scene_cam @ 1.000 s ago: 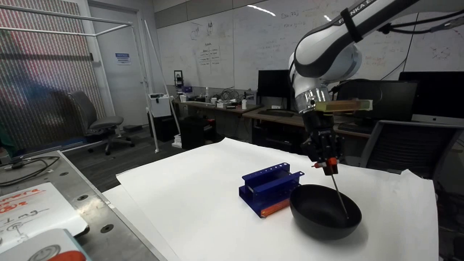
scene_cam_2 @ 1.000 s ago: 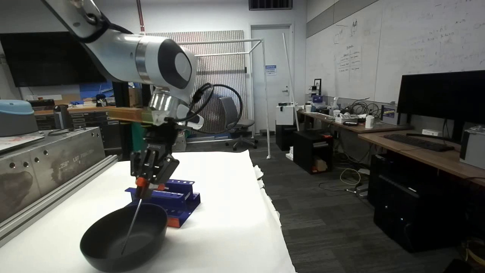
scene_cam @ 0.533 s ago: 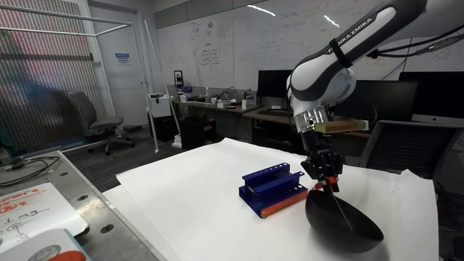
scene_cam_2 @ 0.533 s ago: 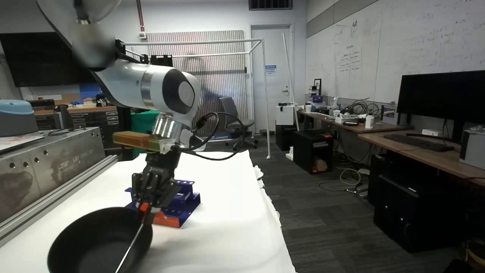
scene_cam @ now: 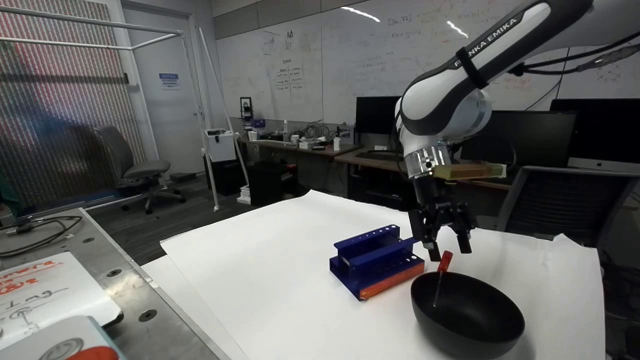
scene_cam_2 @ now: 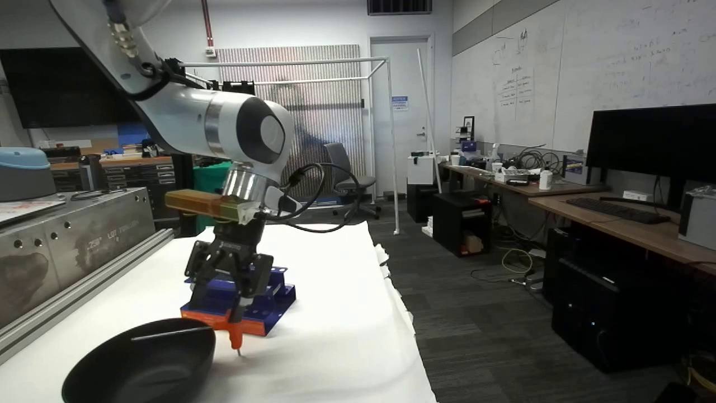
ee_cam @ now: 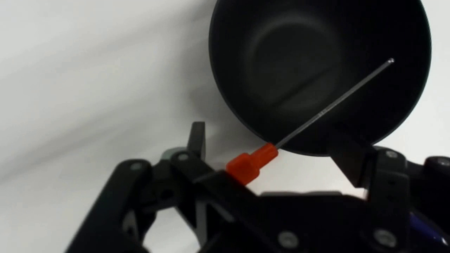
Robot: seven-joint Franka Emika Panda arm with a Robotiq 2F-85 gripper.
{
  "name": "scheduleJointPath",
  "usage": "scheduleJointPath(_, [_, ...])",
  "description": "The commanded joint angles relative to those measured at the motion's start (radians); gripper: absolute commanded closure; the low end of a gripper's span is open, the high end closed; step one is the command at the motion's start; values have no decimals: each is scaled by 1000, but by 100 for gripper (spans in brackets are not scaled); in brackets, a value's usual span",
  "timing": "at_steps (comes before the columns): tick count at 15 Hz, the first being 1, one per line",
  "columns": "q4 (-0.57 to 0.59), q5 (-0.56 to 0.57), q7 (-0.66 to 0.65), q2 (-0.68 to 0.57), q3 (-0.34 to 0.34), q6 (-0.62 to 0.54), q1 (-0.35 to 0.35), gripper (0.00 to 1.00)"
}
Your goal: Pick up the orange object tool and put it in the bowl
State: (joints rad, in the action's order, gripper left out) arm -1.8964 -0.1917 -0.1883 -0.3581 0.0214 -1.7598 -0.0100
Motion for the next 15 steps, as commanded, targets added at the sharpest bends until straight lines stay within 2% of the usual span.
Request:
scheduleJointPath(1, [-57, -12, 30, 113, -3, -41, -1, 0])
scheduleJointPath(4, [-107, 7, 30, 221, -2, -81, 5, 0])
scheduleJointPath(10, [-185, 21, 64, 397, -7, -78, 4, 0])
scheduleJointPath(15, [-223, 8, 91, 429, -4, -54, -1, 0])
